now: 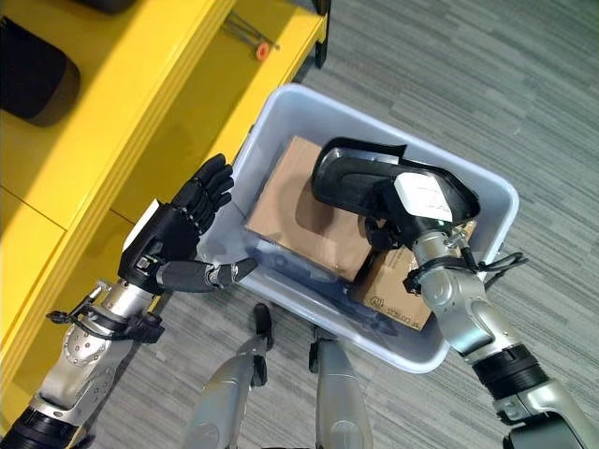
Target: Move parts from the plastic box to the shelf.
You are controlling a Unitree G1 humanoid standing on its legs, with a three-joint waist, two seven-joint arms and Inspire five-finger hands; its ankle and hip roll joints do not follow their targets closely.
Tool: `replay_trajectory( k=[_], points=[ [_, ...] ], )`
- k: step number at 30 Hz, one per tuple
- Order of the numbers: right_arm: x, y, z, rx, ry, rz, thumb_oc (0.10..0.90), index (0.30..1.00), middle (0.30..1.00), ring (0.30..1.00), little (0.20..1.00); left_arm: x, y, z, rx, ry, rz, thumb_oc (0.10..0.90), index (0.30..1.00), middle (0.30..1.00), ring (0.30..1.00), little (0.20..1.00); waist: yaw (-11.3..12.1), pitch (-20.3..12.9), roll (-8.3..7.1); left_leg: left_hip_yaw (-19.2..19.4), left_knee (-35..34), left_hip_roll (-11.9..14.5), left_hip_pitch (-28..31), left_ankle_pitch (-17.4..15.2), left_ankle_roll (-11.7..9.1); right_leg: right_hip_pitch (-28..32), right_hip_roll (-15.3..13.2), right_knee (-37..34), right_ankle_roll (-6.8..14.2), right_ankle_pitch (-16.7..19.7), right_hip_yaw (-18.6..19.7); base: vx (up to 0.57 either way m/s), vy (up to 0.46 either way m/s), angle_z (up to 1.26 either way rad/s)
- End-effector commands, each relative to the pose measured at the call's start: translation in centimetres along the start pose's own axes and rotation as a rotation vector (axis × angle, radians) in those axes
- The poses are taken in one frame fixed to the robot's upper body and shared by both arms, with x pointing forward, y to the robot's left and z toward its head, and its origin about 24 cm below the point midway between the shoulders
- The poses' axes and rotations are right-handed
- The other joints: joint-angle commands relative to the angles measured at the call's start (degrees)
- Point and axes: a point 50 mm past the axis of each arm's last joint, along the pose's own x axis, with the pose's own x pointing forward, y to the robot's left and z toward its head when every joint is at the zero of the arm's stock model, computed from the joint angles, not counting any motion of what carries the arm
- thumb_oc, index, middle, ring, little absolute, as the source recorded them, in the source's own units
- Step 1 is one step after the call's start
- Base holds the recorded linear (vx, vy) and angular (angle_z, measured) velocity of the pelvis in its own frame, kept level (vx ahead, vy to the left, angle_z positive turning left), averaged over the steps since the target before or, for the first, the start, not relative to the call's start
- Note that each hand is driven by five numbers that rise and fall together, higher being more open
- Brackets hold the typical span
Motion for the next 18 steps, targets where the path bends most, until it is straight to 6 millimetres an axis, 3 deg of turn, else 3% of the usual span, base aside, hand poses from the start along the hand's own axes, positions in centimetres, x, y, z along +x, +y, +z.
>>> replay_trajectory(
  k=[1, 7, 10, 11, 13, 18],
  points=[
    [0.7, -6.9, 4.1, -0.053, -0.215, -0.232, 0.4, 0.3, 0.3, 0.3, 0.3, 1.0, -0.8, 4.2, 0.014, -0.233, -0.084, 0.9, 1.0, 1.0, 1.0, 1.0, -0.9, -2.7, -0.96, 0.1, 3.5, 1.5, 0.9, -7.2, -1.0, 5.7, 0.3, -2.5, 0.8, -6.8, -2.1, 0.09, 0.014, -0.09],
    [0.7, -7.2, 4.5, -0.036, -0.225, -0.153, 0.4, 0.3, 0.3, 0.3, 0.3, 0.9, -1.1, 4.0, -0.001, -0.237, -0.093, 0.9, 1.0, 1.0, 1.0, 1.0, -1.2, -4.3, -1.11, 0.5, 2.8, 1.6, 2.9, -7.6, -1.2, 7.7, 0.3, -2.7, 0.6, -7.3, -2.2, 0.04, 0.02, -0.07],
    [0.5, -6.4, 4.3, 0.072, -0.207, 0.015, 0.4, 0.3, 0.3, 0.3, 0.3, 0.7, -1.2, 4.0, 0.041, -0.247, -0.093, 0.9, 1.0, 1.0, 1.0, 1.0, -1.3, -4.8, -1.32, 0.6, 2.4, 1.8, 3.8, -7.6, -1.3, 8.5, 0.5, -2.8, 0.5, -7.4, -2.1, 0.01, 0.007, 0.0],
    [0.1, -5.3, 4.3, 0.105, -0.218, 0.155, 0.4, 0.3, 0.3, 0.3, 0.3, 0.6, -0.8, 4.1, 0.005, -0.254, -0.057, 0.9, 1.0, 1.0, 1.0, 1.0, -1.6, -5.5, -1.64, 0.7, 1.7, 1.9, 4.8, -7.5, -1.3, 9.3, 0.5, -3.3, 0.6, -7.4, -2.0, 0.05, 0.013, -0.02],
    [-0.5, -4.7, 4.3, 0.134, -0.219, 0.218, 0.4, 0.3, 0.3, 0.3, 0.3, 0.6, -0.8, 4.1, 0.012, -0.253, -0.06, 0.9, 1.0, 1.0, 1.0, 1.0, -1.8, -6.0, -1.96, 0.6, 0.8, 1.9, 5.9, -7.3, -1.3, 10.3, 0.6, -4.2, 0.8, -7.1, -1.9, 0.05, -0.009, -0.02],
    [-1.6, -3.6, 3.9, 0.205, -0.208, 0.473, 0.4, 0.3, 0.3, 0.3, 0.3, 0.8, -1.7, 3.3, 0.078, -0.185, -0.175, 0.9, 1.0, 1.0, 1.0, 1.0, -2.2, -9.4, -4.24, 0.3, -1.3, 3.2, 8.3, -6.0, -2.1, 13.1, 0.8, -7.5, 1.5, -5.1, -1.6, 0.04, -0.05, 0.05]
  ],
)
